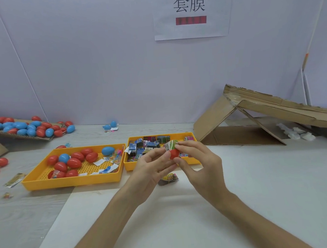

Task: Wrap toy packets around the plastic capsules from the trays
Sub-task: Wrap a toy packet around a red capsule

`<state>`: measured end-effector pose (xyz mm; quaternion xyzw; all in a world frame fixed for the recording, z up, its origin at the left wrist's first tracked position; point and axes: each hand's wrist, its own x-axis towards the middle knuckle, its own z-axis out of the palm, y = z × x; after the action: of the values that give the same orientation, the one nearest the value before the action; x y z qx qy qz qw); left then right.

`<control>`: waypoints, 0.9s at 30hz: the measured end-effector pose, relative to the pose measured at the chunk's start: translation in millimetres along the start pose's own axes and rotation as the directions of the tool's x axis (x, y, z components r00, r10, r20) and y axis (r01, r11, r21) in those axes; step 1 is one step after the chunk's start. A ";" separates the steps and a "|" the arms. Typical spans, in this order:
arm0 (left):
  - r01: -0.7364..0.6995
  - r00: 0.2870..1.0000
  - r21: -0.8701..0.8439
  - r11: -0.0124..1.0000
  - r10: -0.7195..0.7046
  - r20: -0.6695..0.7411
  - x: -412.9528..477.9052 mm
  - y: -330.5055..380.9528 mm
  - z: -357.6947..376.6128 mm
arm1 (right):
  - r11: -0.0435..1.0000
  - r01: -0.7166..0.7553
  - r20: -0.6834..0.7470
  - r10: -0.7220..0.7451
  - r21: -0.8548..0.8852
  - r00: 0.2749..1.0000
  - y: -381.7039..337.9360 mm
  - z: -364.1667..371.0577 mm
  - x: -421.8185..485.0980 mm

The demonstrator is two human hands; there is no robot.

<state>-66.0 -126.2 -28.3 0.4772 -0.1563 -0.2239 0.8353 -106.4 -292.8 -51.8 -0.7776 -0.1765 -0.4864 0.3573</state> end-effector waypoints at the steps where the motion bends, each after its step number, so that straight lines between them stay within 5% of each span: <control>1: 0.001 1.000 -0.004 1.000 -0.001 0.000 0.2 -0.3 -0.3 | 1.000 0.007 -0.001 -0.007 -0.012 1.000 -0.4 0.8 -0.4; 27: 0.124 0.973 -0.108 0.986 -0.100 0.207 -2.3 2.0 -2.2 | 1.000 0.010 0.008 -0.010 0.002 1.000 -4.8 1.4 -1.6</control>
<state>-66.5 -122.5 -27.7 0.4090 -0.1989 -0.3270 0.8284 -109.2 -288.4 -51.7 -0.7784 -0.1823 -0.4847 0.3549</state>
